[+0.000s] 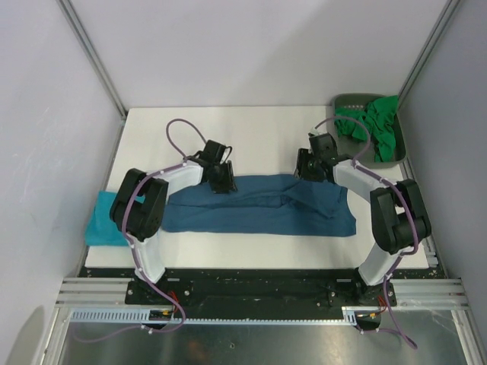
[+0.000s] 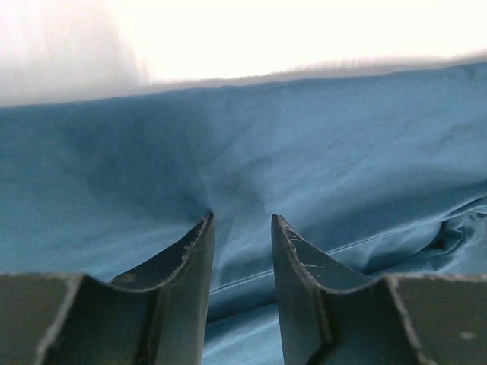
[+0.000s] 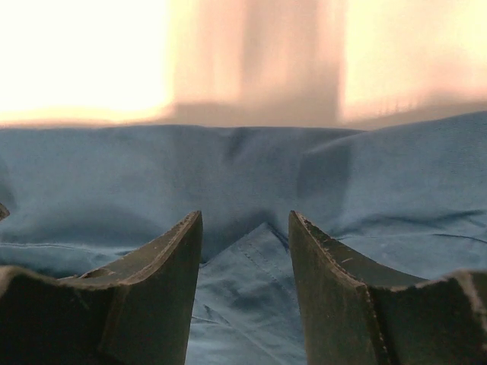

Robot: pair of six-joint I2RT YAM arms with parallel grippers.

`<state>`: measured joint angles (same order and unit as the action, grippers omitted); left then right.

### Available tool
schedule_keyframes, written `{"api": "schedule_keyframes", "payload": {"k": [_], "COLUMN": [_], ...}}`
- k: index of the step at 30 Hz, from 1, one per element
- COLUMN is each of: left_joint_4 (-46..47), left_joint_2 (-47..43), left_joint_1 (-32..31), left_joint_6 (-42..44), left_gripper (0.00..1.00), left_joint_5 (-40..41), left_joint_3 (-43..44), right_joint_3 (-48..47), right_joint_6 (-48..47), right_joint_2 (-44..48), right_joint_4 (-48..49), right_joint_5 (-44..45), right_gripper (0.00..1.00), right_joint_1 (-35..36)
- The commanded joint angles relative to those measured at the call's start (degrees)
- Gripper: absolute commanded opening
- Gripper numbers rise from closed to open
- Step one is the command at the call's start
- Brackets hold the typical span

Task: Fold and stack the t-shirts
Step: Fold the other side of the tshirt into a rectangle

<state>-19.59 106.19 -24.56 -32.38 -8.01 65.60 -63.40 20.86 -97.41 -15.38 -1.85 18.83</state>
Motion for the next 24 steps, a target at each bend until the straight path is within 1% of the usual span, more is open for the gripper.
{"api": "schedule_keyframes", "payload": {"k": [1,3,5,8,12,14,19,24], "left_joint_4": [0.8,0.8,0.8,0.8,0.9,0.8,0.8,0.9], "left_joint_2": [1.4,1.6,1.7,1.9,2.2,2.4,2.7,3.0], "left_joint_1": [-1.6,-2.0,-2.3,-2.4,-2.5,-2.5,-2.4,-2.4], "left_joint_6": [1.3,1.2,1.2,1.1,1.0,0.9,0.8,0.8], "left_gripper": [0.40,0.40,0.40,0.39,0.39,0.39,0.38,0.38], "left_joint_5": [-2.2,-2.3,-2.2,-2.1,-2.0,-1.9,-1.9,-1.8], "left_joint_3": [3.7,3.9,4.0,4.0,3.9,3.9,3.8,3.8], "right_joint_3": [-2.0,-2.0,-2.0,-2.0,-2.0,-2.0,-1.9,-0.2], "right_joint_6": [-0.7,-0.8,-0.6,0.3,2.0,3.1,5.8,8.9], "right_joint_2": [-2.3,-2.9,-2.9,-1.9,0.2,1.4,3.6,5.9], "right_joint_4": [1.1,1.0,0.2,-1.8,-5.3,-7.1,-11.4,-13.6], "right_joint_5": [1.8,1.8,3.5,5.6,7.7,8.8,11.0,11.0], "right_gripper": [0.54,0.53,0.48,0.37,0.19,0.13,0.05,0.03], "right_joint_1": [1.4,1.9,2.6,3.4,4.6,5.4,7.7,10.1]}}
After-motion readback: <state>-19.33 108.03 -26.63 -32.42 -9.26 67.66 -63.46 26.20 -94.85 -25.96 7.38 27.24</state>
